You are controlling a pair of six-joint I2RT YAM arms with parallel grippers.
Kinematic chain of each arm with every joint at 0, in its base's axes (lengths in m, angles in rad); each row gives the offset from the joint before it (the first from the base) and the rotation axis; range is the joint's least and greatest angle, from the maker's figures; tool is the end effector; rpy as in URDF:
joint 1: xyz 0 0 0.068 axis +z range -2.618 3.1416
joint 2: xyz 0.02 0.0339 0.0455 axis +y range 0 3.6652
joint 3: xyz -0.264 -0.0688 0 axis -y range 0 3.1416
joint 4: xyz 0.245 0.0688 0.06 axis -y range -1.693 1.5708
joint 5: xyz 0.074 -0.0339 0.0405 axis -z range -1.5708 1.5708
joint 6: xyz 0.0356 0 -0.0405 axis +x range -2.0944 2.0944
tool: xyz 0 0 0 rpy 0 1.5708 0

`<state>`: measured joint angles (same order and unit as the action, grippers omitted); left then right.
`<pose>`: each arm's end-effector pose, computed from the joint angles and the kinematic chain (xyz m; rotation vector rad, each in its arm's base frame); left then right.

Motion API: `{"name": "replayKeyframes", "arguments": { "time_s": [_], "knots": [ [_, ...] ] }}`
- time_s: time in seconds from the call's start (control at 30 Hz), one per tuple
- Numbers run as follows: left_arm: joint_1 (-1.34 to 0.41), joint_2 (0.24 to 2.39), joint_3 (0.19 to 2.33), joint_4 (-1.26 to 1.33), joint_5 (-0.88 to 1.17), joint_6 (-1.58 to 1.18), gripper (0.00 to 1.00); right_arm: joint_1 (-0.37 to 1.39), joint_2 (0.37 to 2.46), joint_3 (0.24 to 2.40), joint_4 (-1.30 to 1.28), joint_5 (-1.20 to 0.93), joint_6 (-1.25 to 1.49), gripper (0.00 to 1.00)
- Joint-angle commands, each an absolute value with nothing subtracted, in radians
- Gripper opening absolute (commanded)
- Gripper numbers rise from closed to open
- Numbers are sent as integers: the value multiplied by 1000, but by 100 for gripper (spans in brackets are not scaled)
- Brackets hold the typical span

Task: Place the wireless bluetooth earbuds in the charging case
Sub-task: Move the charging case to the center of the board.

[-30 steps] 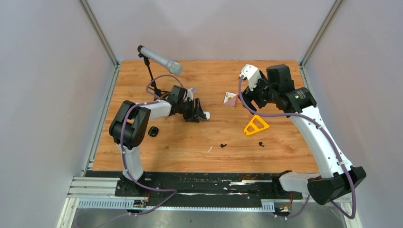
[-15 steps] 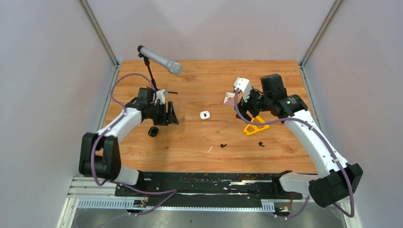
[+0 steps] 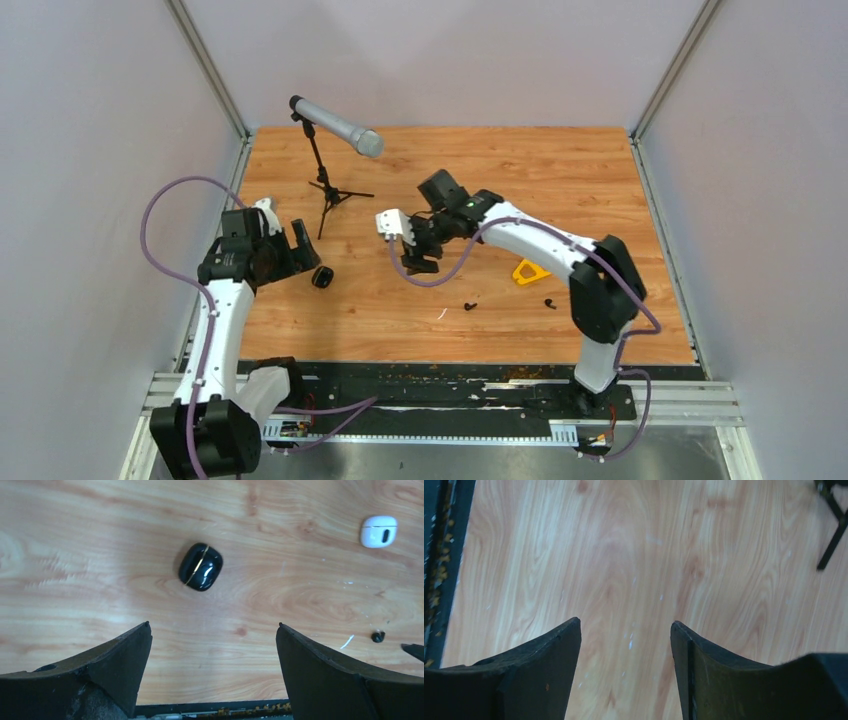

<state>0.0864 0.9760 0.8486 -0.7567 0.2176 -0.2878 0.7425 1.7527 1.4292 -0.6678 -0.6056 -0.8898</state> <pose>0.1916 0.0089 0.2764 -0.3628 2.4320 -0.3553 0.2631 0.2689 0.2657 -1.9306 1.5038 0.7057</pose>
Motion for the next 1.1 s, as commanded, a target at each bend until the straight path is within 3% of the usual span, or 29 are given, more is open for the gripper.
{"name": "replayKeyframes", "arguments": {
  "time_s": [0.0, 0.17, 0.27, 0.47, 0.67, 1.07],
  "knots": [
    [128, 938, 830, -826, 178, -311, 100, 804, 1911, 1609, -569, -670, -948, 65],
    [167, 1026, 805, -863, -8, -360, 100, 831, 1984, 1715, -581, -678, -935, 65],
    [196, 1059, 770, -753, 164, -302, 100, 829, 1923, 1639, -558, -636, -930, 64],
    [150, 1187, 729, -519, 291, -271, 93, 816, 1699, 1413, -532, -544, -905, 65],
    [10, 1333, 842, -558, 146, -111, 79, 758, 1516, 1322, -634, -458, -917, 65],
    [-157, 1552, 927, -582, -77, 29, 63, 699, 1332, 1278, -715, -368, -936, 66]
  ]
}}
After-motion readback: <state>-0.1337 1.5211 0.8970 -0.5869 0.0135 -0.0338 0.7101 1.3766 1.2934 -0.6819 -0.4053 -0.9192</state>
